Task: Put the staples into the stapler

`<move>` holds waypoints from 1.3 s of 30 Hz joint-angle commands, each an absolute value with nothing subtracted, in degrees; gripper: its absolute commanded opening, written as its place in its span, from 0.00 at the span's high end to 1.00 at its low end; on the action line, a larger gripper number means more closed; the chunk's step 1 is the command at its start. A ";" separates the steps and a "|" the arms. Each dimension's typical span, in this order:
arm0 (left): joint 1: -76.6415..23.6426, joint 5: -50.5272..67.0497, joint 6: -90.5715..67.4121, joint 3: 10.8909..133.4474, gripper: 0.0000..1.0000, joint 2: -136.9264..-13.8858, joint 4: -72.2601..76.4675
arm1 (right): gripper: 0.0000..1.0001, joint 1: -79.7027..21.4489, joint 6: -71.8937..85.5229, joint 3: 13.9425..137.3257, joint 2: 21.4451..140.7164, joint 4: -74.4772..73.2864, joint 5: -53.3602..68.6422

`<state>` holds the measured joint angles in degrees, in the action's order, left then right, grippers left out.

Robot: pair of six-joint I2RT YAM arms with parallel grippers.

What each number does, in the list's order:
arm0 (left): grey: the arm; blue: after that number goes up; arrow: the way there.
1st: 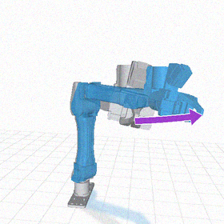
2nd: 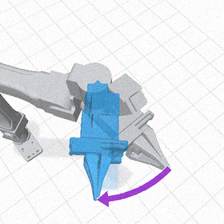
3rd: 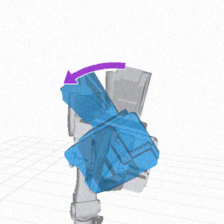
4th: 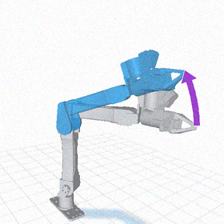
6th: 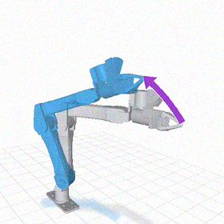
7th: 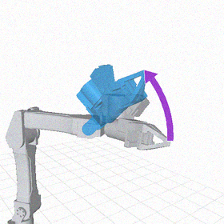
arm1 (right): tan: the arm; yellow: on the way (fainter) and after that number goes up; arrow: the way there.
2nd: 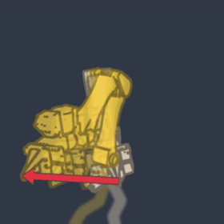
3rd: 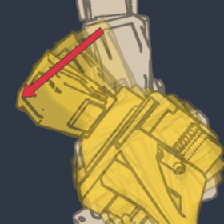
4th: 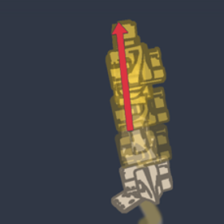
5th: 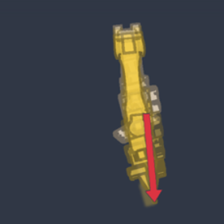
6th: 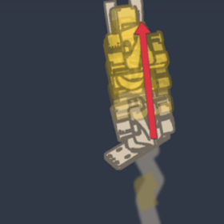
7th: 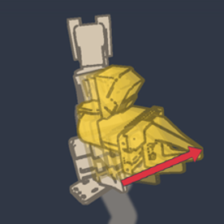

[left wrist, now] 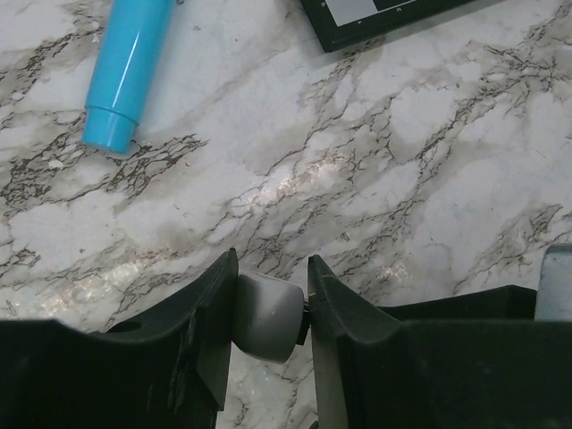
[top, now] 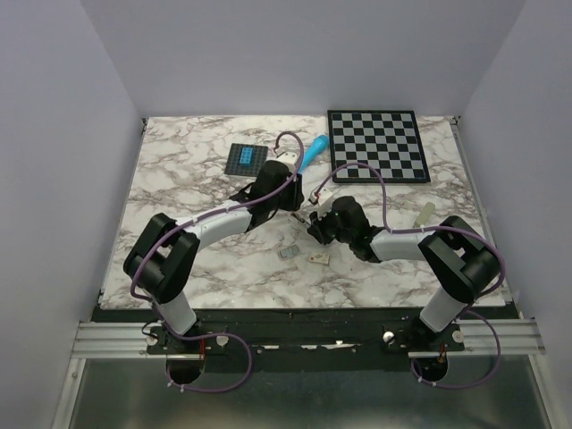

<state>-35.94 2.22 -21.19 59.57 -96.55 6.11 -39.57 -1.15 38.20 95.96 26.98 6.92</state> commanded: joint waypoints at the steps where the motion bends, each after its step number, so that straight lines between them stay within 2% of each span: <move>1: -40.95 0.45 -25.40 58.18 0.59 -95.62 5.27 | 0.77 -39.90 -1.32 38.67 96.33 29.18 6.59; 10: -45.87 -2.37 -30.49 55.73 0.59 -95.45 9.14 | 0.77 -39.90 -1.32 38.32 96.06 29.62 6.42; 16: -47.46 -0.26 -34.97 53.09 0.55 -95.36 14.32 | 0.77 -39.90 -1.41 38.23 96.06 29.79 6.50; 25: -48.08 1.23 -40.34 51.50 0.43 -95.45 19.33 | 0.77 -39.90 -1.23 37.97 95.71 30.06 6.15; 33: -47.38 -4.74 -40.17 49.66 0.30 -90.36 18.38 | 0.74 -39.90 -1.05 37.53 95.27 30.41 6.15; 39: -44.04 -6.24 -39.90 48.52 0.27 -85.52 16.44 | 0.71 -39.90 -1.05 37.44 94.83 30.15 6.15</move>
<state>-44.34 -9.39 -36.93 48.60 -90.15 14.04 -38.68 -0.08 37.50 95.44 27.44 6.61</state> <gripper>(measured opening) 0.716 0.288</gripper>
